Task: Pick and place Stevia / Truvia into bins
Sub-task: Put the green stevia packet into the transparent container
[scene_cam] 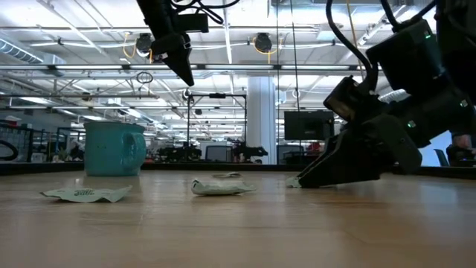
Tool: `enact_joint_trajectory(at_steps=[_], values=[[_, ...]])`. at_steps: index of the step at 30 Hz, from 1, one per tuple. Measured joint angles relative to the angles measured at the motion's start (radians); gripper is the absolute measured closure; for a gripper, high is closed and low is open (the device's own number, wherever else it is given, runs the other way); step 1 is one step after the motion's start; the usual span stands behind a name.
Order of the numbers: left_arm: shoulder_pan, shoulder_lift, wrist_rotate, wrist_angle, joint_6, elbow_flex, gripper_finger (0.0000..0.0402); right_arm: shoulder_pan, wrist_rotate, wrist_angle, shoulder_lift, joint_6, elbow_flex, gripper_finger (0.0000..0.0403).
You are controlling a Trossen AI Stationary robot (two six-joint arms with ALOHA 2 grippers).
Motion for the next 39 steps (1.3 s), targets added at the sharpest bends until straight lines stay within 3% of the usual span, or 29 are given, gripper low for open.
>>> enact_joint_trajectory(at_steps=[14,29,34,39], values=[[0.0,0.0,0.0,0.0,-0.009,0.0,0.036,-0.001,-0.011,0.123,0.064,-0.02,-0.015,0.0235],[0.0,-0.001,0.0,0.0,-0.032,0.0,0.036,0.0,-0.095,0.292,0.035,-0.104,-0.019,0.038],[0.0,-0.001,0.0,0.0,-0.032,0.0,0.036,0.041,-0.225,0.222,-0.133,-0.082,0.013,0.0385],[0.0,-0.001,0.0,0.009,-0.033,0.0,0.036,0.18,-0.23,-0.165,-0.335,-0.071,0.144,0.037]])
